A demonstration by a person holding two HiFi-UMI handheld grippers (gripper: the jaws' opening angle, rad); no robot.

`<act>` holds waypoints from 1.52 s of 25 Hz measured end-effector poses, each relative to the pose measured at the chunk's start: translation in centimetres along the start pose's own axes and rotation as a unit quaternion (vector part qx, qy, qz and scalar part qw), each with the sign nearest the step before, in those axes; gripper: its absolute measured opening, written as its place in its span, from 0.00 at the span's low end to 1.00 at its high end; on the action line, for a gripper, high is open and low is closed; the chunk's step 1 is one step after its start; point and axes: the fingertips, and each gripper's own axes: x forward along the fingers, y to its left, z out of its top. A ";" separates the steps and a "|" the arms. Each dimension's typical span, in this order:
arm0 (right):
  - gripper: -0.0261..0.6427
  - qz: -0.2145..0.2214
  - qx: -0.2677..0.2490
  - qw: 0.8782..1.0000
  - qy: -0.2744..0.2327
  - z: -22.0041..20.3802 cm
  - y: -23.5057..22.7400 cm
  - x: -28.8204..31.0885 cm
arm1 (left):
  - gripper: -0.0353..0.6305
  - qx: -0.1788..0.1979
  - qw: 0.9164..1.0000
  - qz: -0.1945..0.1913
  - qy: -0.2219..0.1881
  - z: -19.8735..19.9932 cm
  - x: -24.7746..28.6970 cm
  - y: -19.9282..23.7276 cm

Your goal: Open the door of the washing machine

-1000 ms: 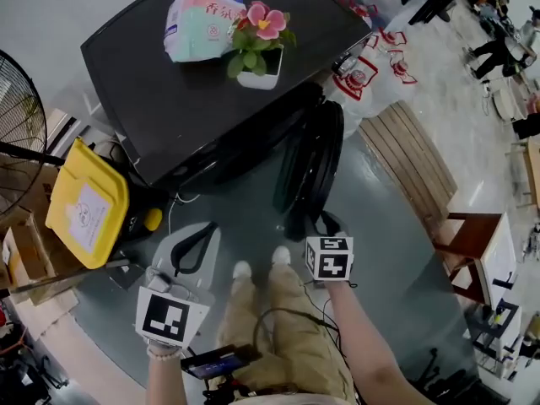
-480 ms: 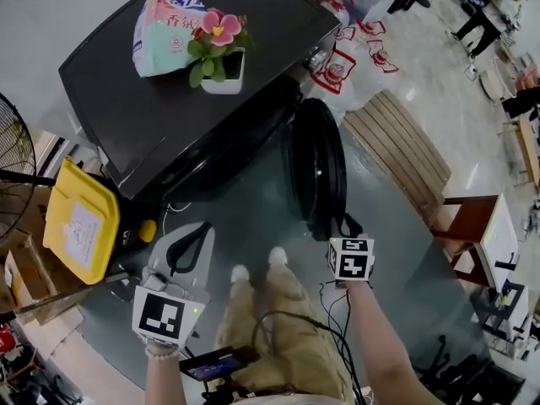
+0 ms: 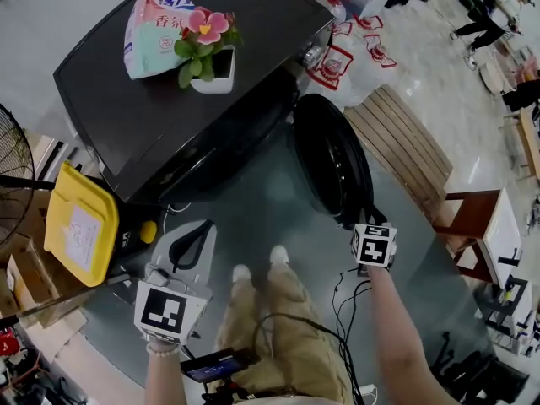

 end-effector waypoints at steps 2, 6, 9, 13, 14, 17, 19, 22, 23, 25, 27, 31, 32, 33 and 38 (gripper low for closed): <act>0.16 -0.016 -0.003 1.000 0.009 -0.1 -1.3 0.2 | 0.04 0.011 1.000 -0.003 -0.002 0.0 0.2 0.0; 0.15 -0.032 0.000 0.999 0.013 -0.1 -3.2 -0.2 | 0.04 0.013 1.000 -0.002 -0.004 0.2 0.0 0.2; 0.13 -0.026 0.000 1.000 0.002 0.3 -3.3 -1.7 | 0.04 0.009 1.000 -0.001 -0.003 0.7 -0.5 0.2; 0.08 0.007 0.006 0.999 -0.033 2.0 -1.5 -4.9 | 0.04 0.013 1.000 0.000 -0.011 2.3 -1.9 0.2; 0.07 0.020 0.008 0.999 -0.046 2.6 -0.8 -6.0 | 0.04 0.018 1.000 0.000 -0.017 2.8 -2.3 0.2; 0.05 0.063 0.008 0.994 -0.086 5.0 1.8 -9.1 | 0.04 0.033 0.999 0.001 -0.035 4.3 -3.5 0.3; 0.04 0.091 0.007 0.990 -0.112 6.8 3.9 -11.3 | 0.04 0.026 0.999 0.001 -0.040 5.1 -4.5 0.3; 0.04 0.124 0.001 0.981 -0.152 9.6 6.6 -15.1 | 0.04 0.021 0.999 0.000 -0.046 6.4 -6.1 0.1; 0.04 0.134 -0.002 0.977 -0.165 10.5 7.4 -16.3 | 0.04 0.023 0.999 0.001 -0.049 6.8 -6.5 0.0; 0.05 0.154 -0.005 0.970 -0.189 12.0 8.9 -18.7 | 0.04 0.028 0.998 0.002 -0.054 7.6 -7.5 -0.1; 0.05 0.172 -0.009 0.962 -0.211 13.2 10.2 -20.9 | 0.04 0.032 0.998 0.003 -0.059 8.4 -8.3 -0.3; 0.04 0.195 -0.015 0.950 -0.244 14.8 11.8 -24.6 | 0.04 0.035 0.997 0.003 -0.070 9.6 -10.1 -0.7; 0.04 0.200 -0.017 0.947 -0.249 15.0 12.3 -25.4 | 0.04 0.035 0.997 0.003 -0.073 9.8 -10.5 -0.8; 0.05 0.205 -0.019 0.945 -0.254 15.2 12.7 -26.1 | 0.04 0.036 0.996 0.003 -0.076 9.9 -11.0 -0.9; 0.05 0.209 -0.037 0.938 -0.276 15.9 14.0 -29.0 | 0.04 0.027 0.995 0.013 -0.092 10.4 -12.9 -0.7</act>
